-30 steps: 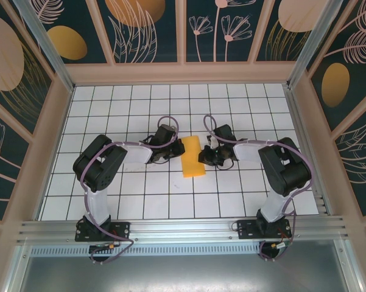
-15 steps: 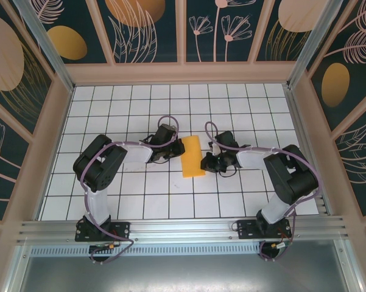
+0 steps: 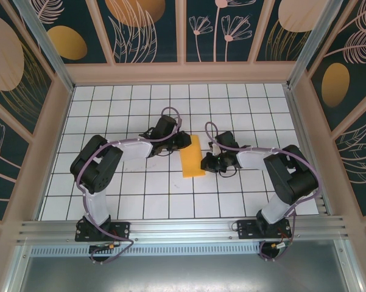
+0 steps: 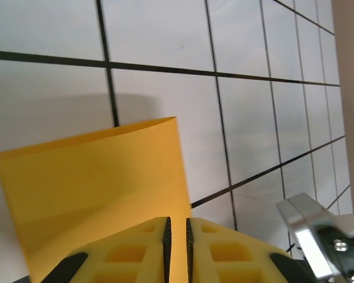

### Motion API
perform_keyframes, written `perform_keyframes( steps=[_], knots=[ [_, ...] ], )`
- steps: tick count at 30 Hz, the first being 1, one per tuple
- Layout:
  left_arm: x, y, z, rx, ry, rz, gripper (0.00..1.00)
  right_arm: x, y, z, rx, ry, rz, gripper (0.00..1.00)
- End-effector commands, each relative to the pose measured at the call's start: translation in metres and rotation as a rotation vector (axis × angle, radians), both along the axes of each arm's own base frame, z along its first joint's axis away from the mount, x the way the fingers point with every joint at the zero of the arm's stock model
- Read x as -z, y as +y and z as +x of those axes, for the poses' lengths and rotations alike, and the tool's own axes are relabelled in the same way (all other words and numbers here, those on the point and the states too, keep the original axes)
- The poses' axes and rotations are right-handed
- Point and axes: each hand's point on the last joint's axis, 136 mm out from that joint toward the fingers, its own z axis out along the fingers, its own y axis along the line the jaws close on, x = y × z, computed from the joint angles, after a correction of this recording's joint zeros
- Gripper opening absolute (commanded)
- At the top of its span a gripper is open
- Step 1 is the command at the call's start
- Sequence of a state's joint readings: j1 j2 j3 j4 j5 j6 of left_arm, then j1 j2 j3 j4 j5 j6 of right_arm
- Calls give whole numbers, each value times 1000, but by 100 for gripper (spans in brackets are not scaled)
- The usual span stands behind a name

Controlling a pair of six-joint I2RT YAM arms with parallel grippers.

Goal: Fold a paper plane with a square sheet of paper (pick it up from the middle)
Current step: Hold the square sheet of paper at the center of the table.

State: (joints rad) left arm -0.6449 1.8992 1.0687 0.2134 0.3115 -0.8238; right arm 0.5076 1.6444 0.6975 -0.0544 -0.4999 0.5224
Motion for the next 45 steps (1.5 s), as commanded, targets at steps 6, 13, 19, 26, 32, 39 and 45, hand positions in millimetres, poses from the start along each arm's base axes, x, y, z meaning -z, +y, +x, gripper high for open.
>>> perform_keyframes(
  steps=[6,13,19,26,32,39,45],
  knots=[
    [12,-36,-3,75,23,27,17,31,-20,-32,-13,114,-96,10],
    [33,-39,-2,75,65,61,12,29,-15,-38,-44,118,-60,10],
    [38,-45,-4,96,79,37,13,26,-9,-42,-72,114,-41,9],
    [39,-51,-1,107,80,24,14,28,-10,-43,-73,117,-49,9],
    [61,-39,7,59,97,127,13,27,-11,-46,-71,120,-51,9],
    [74,-28,16,22,87,230,11,27,-17,-56,-76,131,-58,9],
    [73,-27,23,16,64,252,11,29,-25,-74,-87,163,-63,9]
  ],
)
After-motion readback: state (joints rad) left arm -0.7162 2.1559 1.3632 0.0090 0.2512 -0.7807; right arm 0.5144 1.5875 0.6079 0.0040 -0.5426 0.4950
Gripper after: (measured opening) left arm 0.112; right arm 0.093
